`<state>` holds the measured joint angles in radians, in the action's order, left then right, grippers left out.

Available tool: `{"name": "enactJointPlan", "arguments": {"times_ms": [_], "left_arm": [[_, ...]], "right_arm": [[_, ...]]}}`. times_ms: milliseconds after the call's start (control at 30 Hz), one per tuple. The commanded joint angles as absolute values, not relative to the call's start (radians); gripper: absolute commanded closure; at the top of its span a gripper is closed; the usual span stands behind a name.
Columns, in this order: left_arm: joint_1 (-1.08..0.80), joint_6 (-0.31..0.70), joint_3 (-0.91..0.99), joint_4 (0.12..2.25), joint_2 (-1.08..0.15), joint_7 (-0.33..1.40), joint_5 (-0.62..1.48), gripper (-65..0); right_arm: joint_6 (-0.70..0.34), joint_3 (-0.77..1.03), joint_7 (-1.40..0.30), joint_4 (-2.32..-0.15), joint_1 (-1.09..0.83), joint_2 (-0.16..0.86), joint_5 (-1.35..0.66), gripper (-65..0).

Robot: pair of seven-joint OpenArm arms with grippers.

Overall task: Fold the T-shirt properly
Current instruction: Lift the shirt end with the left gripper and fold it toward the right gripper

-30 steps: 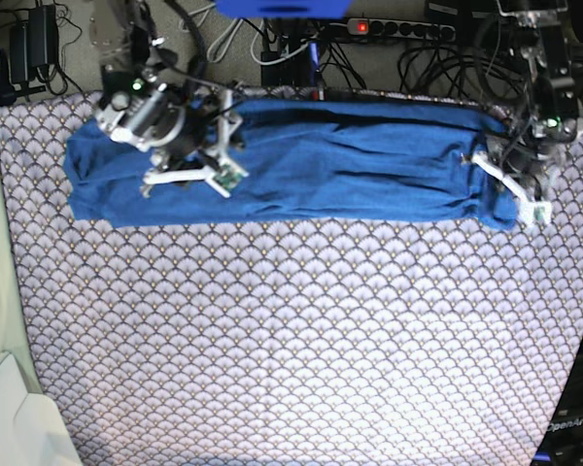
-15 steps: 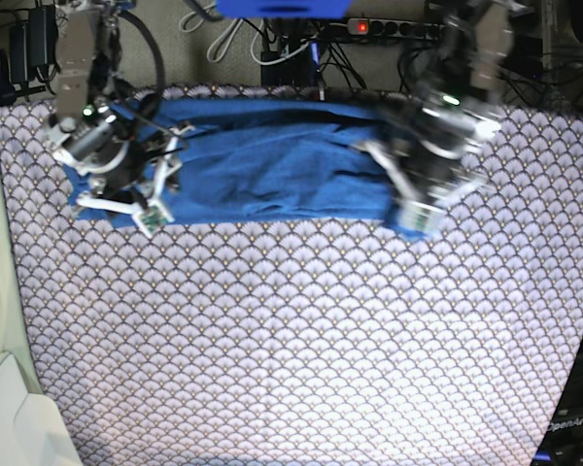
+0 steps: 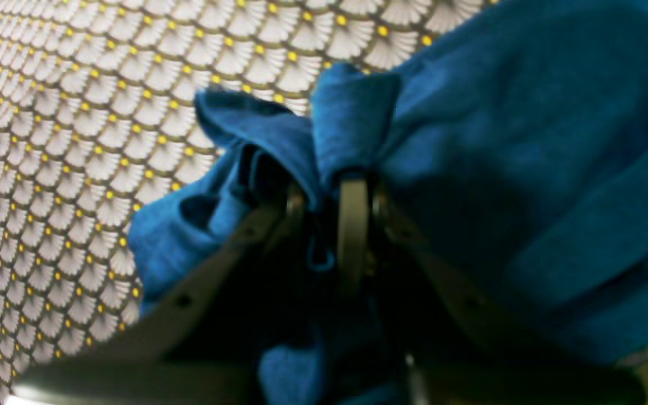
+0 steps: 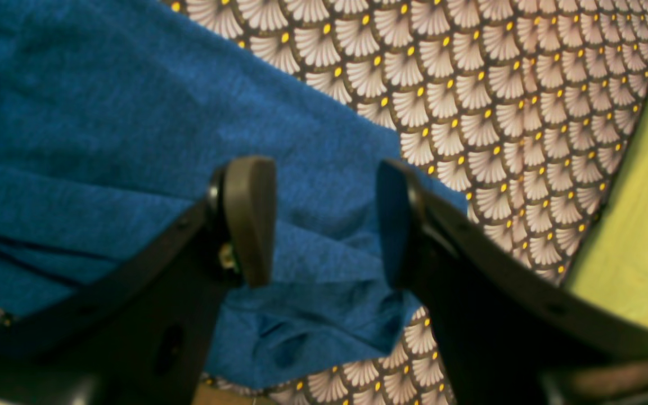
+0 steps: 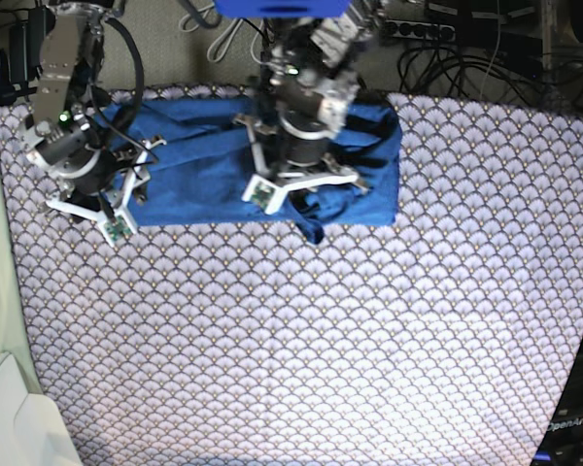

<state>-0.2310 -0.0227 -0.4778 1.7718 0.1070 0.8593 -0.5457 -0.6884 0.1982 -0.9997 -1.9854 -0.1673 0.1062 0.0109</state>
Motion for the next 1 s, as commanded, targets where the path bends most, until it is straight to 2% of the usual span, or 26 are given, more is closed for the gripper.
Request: {"name": "enactJointPlan", "arguments": {"times_ms": [0, 167, 333, 533, 833, 967], "left_arm": [[-0.226, -0.031, -0.483, 1.788, 0.128, 0.839, -0.573, -0.3], [-0.251, -0.031, -0.469, 1.790, 0.154, 0.860, -0.607, -0.3], [-0.240, -0.027, -0.472, 1.802, 0.157, 1.056, -0.564, -0.3], [-0.231, -0.031, -0.444, 1.871, 0.157, 1.182, -0.352, -0.3], [-0.216, -0.033, -0.197, 1.929, 0.157, 1.184, -0.070, -0.3], [-0.203, -0.033, -0.147, 1.929, 0.157, 1.182, 0.018, -0.3]], "right_arm": [[-0.698, 0.202, -0.983, -2.005, -0.157, 0.120, 0.002, -30.3], [-0.698, 0.202, -0.983, -2.005, -0.157, 0.127, 0.002, -30.3], [-0.698, 0.199, -0.983, -2.005, -0.157, 0.127, 0.002, -30.3], [-0.698, 0.196, -0.983, -2.003, -0.159, 0.124, 0.002, -30.3], [-0.698, 0.194, -0.983, -2.002, -0.162, 0.122, 0.002, -30.3], [-0.698, 0.194, -0.983, -2.000, -0.162, 0.122, 0.002, -30.3]]}}
